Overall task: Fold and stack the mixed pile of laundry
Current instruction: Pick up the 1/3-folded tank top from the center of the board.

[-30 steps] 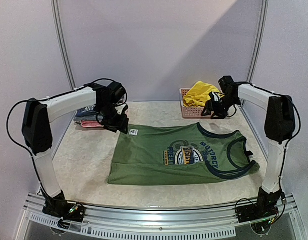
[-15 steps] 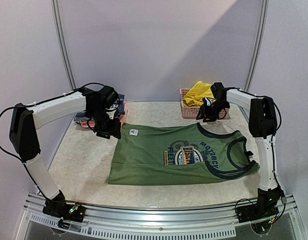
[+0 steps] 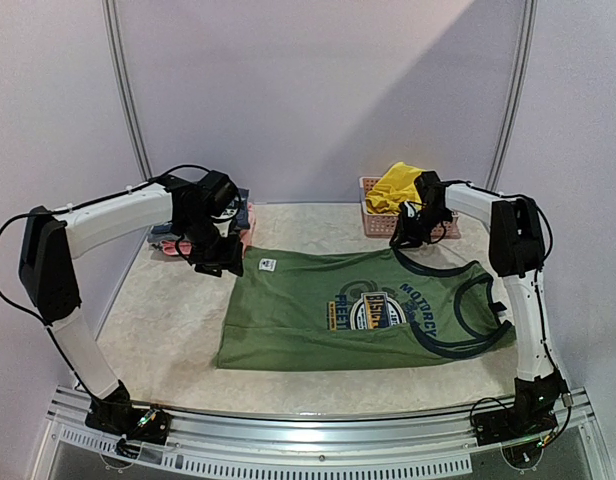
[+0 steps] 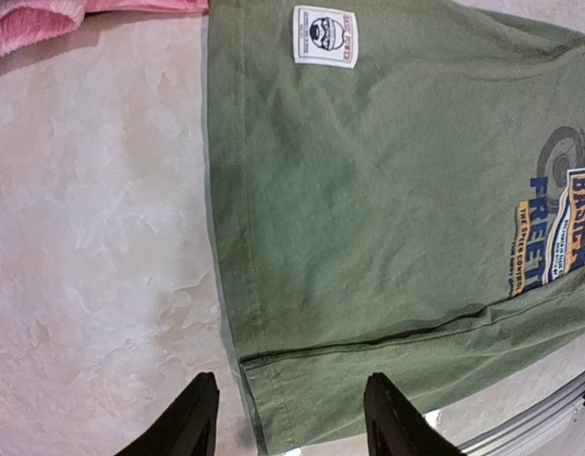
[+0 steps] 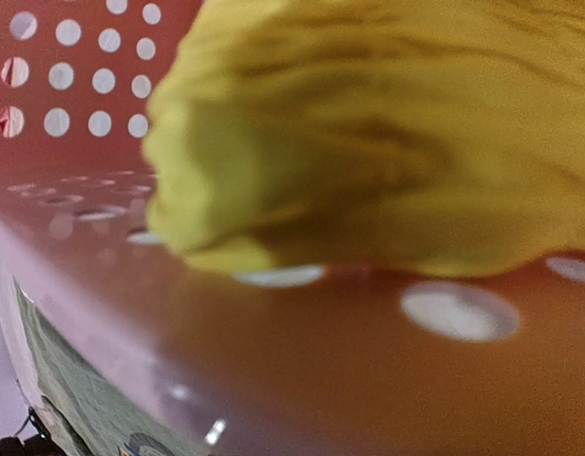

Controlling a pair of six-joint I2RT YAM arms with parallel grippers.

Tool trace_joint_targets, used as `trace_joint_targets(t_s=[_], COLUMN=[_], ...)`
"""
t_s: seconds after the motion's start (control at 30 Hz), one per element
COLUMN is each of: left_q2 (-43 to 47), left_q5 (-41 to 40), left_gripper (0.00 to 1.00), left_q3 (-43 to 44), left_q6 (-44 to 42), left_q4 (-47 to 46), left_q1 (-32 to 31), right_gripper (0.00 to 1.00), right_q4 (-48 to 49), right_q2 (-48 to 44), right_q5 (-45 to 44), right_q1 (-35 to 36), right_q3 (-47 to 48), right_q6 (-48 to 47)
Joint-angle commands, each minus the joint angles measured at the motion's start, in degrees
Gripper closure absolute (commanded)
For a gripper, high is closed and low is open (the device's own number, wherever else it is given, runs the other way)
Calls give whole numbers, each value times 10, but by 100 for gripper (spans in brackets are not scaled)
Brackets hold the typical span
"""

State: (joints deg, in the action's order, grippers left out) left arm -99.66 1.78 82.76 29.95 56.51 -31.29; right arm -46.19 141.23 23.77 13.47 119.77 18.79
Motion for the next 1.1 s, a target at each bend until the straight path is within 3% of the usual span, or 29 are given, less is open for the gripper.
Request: trace_joint_targets(t_s=[0.0,0.17,0.5,0.63,0.87,1.07], left_q2=[5,5,-4,-28,-121,-256], left_q5=[-10,-11,-8,-3,6,17], left_gripper=[47,48,48,48,47,48], left_q3=[-8,-8,2,34,157,315], left_q6=[3,1,-9,-25,-54,-69], left_q4=[-8,-10,-27,-27,0,37], left_q1=[-5,-5,-5,-4,7,20], right_gripper=[85,100,100,100,100,100], right_q4=[-9,-28,-55,-54,-30,-25], right_q2=[24,23,-28,-67,-128,-139], right_q5=[4,-2,-41,-58,-79,-75], right_q1=[4,4,0,-15,-38,-49], right_q3=[18,20,8,-45,-134,-153], right_q6=[7,0,-14,-1,7,2])
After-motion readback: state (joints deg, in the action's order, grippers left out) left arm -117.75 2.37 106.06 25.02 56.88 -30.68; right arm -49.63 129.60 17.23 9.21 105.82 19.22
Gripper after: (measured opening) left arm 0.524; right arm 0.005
